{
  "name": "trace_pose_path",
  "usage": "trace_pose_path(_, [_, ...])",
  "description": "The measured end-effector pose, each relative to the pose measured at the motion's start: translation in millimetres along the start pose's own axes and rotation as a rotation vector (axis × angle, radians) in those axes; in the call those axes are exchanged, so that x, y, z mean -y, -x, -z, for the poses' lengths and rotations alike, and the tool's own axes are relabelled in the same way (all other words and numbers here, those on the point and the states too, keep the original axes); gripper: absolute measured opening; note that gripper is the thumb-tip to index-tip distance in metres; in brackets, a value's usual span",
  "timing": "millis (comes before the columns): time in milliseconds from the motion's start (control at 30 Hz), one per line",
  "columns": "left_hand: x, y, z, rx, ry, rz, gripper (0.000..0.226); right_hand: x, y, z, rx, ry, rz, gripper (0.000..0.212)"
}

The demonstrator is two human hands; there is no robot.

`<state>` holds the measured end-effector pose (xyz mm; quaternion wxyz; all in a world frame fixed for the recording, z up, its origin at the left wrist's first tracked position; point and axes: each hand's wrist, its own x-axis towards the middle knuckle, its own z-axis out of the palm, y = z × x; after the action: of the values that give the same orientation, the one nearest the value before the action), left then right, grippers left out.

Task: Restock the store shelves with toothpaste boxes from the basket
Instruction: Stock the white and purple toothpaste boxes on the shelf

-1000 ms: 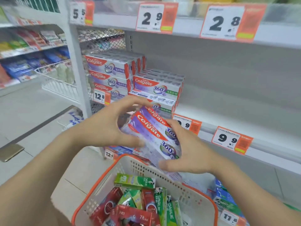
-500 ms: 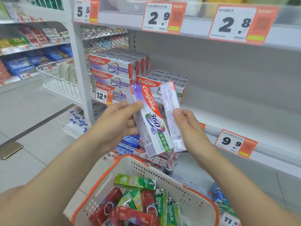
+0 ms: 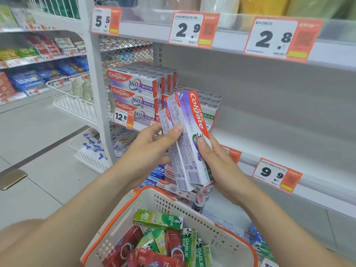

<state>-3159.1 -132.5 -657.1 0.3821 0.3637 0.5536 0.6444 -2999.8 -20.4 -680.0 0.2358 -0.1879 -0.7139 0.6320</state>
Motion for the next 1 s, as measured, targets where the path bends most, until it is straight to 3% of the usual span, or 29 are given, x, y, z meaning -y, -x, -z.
trace_pose_path(67, [-4, -4, -2, -0.007, 0.006, -0.04, 0.037, 6, -2, 0, -0.037, -0.009, 0.036, 0.045])
trace_pose_path(167, [-11, -17, -1, -0.1, -0.005, -0.086, 0.052, 21, -11, 1, -0.256, 0.072, 0.155, 0.043])
trace_pose_path(300, [-16, -36, 6, -0.194, -0.071, -0.098, 0.071, 36, -32, 14, -0.495, 0.453, 0.273, 0.043])
trace_pose_path(433, [-9, -53, 9, -0.237, -0.002, -0.001, 0.074, 42, -62, 25, -0.481, 0.992, 0.336, 0.058])
trace_pose_path(567, [-8, -73, 11, -0.222, 0.253, 0.104, 0.056, 36, -86, 27, -0.382, 1.291, 0.324, 0.062])
trace_pose_path(667, [-7, -84, 9, -0.246, 0.341, 0.156, 0.032, 31, -99, 23, -0.372, 1.368, 0.356, 0.06])
trace_pose_path(833, [-8, -93, 10, -0.279, 0.419, 0.164, 0.053, 21, -115, 21, -0.384, 1.341, 0.419, 0.054])
trace_pose_path(1000, [-7, -95, 10, -0.322, 0.44, 0.154, 0.058, 7, -120, 21, -0.403, 1.231, 0.472, 0.054])
